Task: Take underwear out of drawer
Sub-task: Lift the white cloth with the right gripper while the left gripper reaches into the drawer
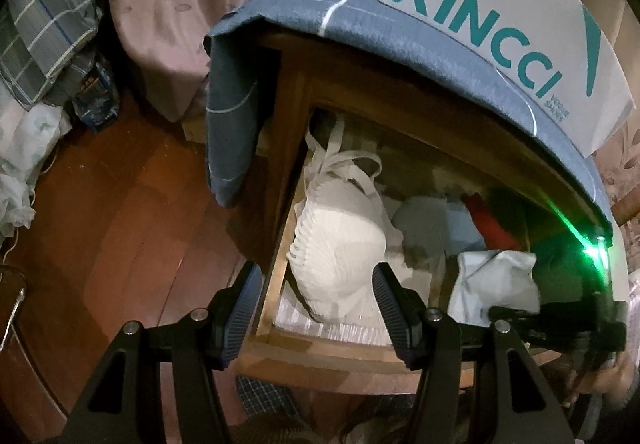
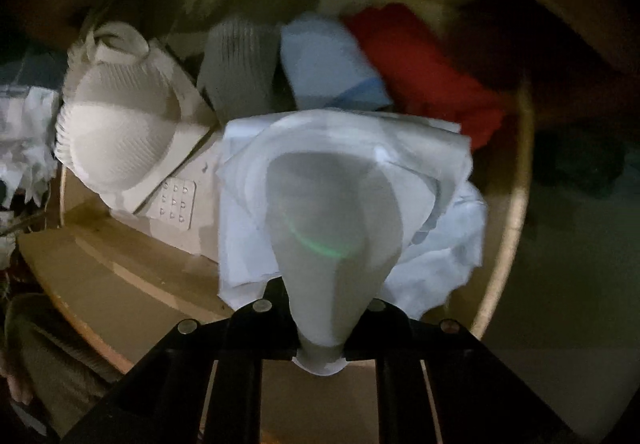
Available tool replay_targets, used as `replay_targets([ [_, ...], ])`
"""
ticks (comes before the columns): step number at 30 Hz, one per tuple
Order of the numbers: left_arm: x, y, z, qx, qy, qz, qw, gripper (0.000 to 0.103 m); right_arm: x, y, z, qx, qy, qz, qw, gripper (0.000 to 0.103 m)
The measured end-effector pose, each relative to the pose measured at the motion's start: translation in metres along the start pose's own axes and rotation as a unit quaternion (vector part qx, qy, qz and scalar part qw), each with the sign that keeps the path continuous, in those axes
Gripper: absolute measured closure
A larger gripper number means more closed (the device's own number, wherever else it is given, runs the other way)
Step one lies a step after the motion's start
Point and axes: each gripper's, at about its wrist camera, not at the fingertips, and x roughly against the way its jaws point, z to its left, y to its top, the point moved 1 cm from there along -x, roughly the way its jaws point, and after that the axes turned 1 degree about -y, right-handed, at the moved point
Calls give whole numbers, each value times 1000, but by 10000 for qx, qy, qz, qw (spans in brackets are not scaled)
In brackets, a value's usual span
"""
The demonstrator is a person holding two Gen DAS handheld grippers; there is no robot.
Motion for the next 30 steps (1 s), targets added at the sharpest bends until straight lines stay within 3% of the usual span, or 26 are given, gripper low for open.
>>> replay_targets([
  [6,-8,-1,-9,-265,-58,269,9993,43,28,-23,-14,12,-105,-391,9992,91],
  [13,-27,2,-31,-820,17,714,9941,43,8,-10,-21,-325,479,-571,9967,91],
  [17,-53,9,-47,-1219,-75,1170,9856,43,13,-14,-29,-390,586,-643,9954,91],
  [19,-67,11,-53,-1476,72,1387,9793,43,10,-13,-28,-440,641,-665,9948,91],
  [30,-106,13,-73,-2475,437,1875,9496,43,5,-11,-26,-467,751,-616,9942,91],
])
